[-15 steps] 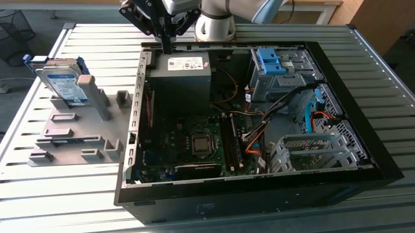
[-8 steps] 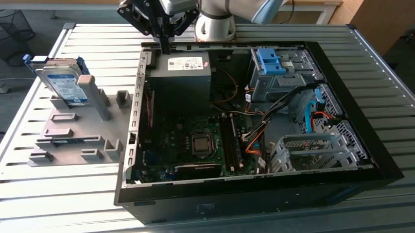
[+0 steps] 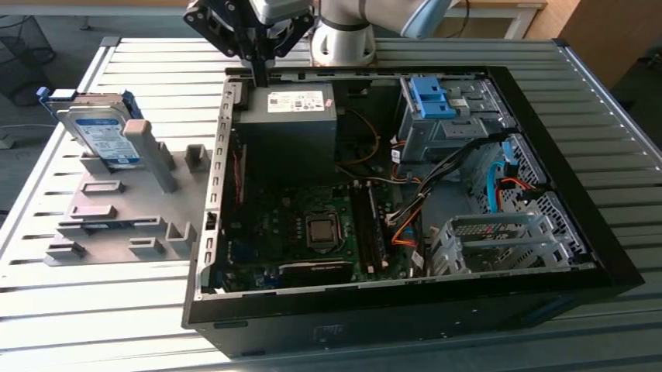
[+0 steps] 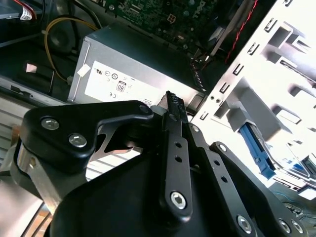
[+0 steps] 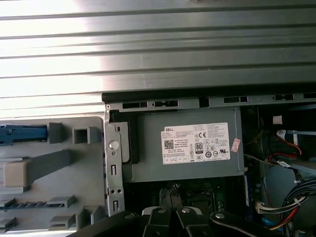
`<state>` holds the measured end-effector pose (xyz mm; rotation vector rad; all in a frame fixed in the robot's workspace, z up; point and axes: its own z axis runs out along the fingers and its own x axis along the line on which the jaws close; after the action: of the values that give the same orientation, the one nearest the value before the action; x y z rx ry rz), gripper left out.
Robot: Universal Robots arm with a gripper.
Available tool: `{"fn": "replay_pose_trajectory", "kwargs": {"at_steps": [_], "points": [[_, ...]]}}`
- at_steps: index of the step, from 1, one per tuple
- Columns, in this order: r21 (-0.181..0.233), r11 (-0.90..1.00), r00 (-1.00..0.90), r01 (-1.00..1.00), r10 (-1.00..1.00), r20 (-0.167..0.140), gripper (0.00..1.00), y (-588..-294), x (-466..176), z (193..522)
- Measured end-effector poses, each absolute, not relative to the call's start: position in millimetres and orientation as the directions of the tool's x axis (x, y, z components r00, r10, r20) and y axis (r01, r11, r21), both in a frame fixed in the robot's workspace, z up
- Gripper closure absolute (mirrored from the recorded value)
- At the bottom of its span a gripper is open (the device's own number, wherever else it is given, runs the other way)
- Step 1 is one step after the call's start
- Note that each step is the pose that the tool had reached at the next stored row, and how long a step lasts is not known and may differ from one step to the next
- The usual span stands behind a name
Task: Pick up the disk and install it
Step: 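Reach for the disk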
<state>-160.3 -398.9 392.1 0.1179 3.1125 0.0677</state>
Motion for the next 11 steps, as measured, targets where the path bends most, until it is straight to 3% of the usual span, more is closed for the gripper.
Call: {"fn": "replay_pose_trajectory", "kwargs": {"at_steps": [11], "points": [[0.044, 0.996, -0.997, 0.075, 0.076, -0.025, 0.89, -398.9, -167.0, 391.7]]}}
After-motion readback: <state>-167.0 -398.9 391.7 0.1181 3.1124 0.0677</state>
